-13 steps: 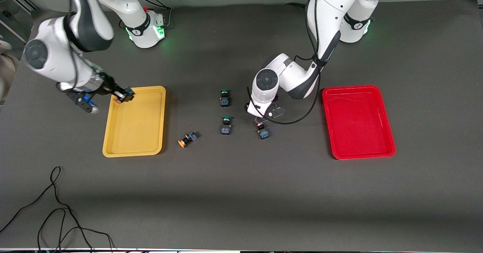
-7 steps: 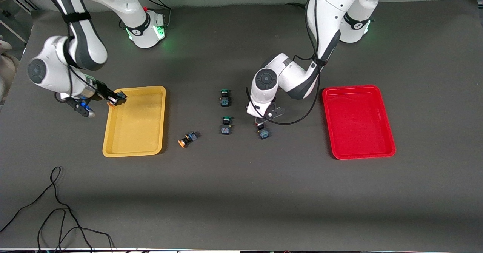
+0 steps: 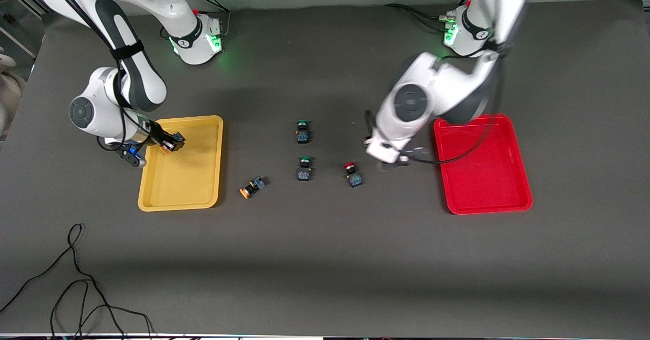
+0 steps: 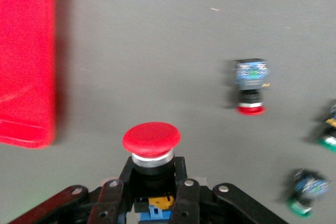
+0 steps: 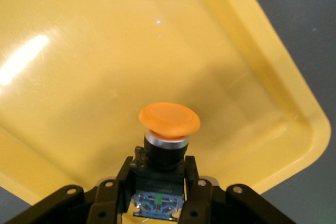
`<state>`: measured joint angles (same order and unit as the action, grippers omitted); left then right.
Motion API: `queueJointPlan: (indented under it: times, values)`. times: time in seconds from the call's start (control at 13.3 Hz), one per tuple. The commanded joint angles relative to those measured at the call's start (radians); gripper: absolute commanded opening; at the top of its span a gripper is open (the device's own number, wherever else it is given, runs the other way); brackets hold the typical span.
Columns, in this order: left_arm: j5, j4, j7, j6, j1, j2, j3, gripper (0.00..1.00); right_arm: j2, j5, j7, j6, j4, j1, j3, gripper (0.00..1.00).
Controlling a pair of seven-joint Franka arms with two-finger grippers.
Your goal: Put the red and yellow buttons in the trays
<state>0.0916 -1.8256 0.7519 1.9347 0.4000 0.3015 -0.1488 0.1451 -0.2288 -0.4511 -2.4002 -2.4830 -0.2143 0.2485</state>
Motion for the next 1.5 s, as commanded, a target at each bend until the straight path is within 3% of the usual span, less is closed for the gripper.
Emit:
queueJointPlan:
  times: [0.0, 0.22, 0.45, 0.6, 0.75, 0.82, 0.9, 1.12, 1.27, 1.43]
  values:
    - [0.020, -0.107, -0.307, -0.078, -0.160, -0.091, -0.005, 0.00, 0.004, -0.069, 0.026, -0.004, 0.012, -0.004, -0.017, 1.00]
    - [-0.048, -0.196, -0.584, -0.057, -0.303, -0.101, -0.002, 0.00, -0.063, -0.070, -0.027, 0.032, 0.025, -0.007, -0.053, 1.00]
    - [-0.101, -0.286, -0.658, 0.210, -0.362, -0.001, 0.000, 0.00, -0.095, -0.063, -0.243, 0.036, 0.131, -0.005, -0.222, 1.00]
    - [-0.122, -0.325, -0.651, 0.347, -0.363, 0.062, 0.002, 0.00, -0.049, -0.060, -0.328, 0.036, 0.231, -0.005, -0.268, 1.00]
    - [-0.125, -0.331, -0.641, 0.420, -0.363, 0.113, 0.003, 0.03, 0.114, -0.049, -0.464, 0.006, 0.356, -0.008, -0.359, 1.00]
    - [-0.124, -0.327, -0.643, 0.409, -0.363, 0.110, 0.003, 0.46, 0.160, -0.031, -0.501, -0.016, 0.384, -0.010, -0.371, 1.00]
    - [-0.124, -0.322, -0.645, 0.402, -0.368, 0.108, 0.003, 0.97, 0.200, -0.012, -0.520, -0.036, 0.404, -0.011, -0.373, 1.00]
    - [-0.124, -0.270, -0.645, 0.261, -0.382, 0.038, 0.003, 1.00, 0.301, -0.004, -0.526, -0.160, 0.411, -0.030, -0.374, 1.00]
    - [-0.119, -0.143, -0.638, 0.062, -0.380, 0.011, 0.000, 1.00, 0.344, -0.004, -0.546, -0.230, 0.409, -0.039, -0.374, 1.00]
    - [-0.108, -0.043, -0.579, -0.009, -0.366, 0.011, -0.006, 1.00, 0.372, -0.004, -0.546, -0.269, 0.409, -0.040, -0.376, 1.00]
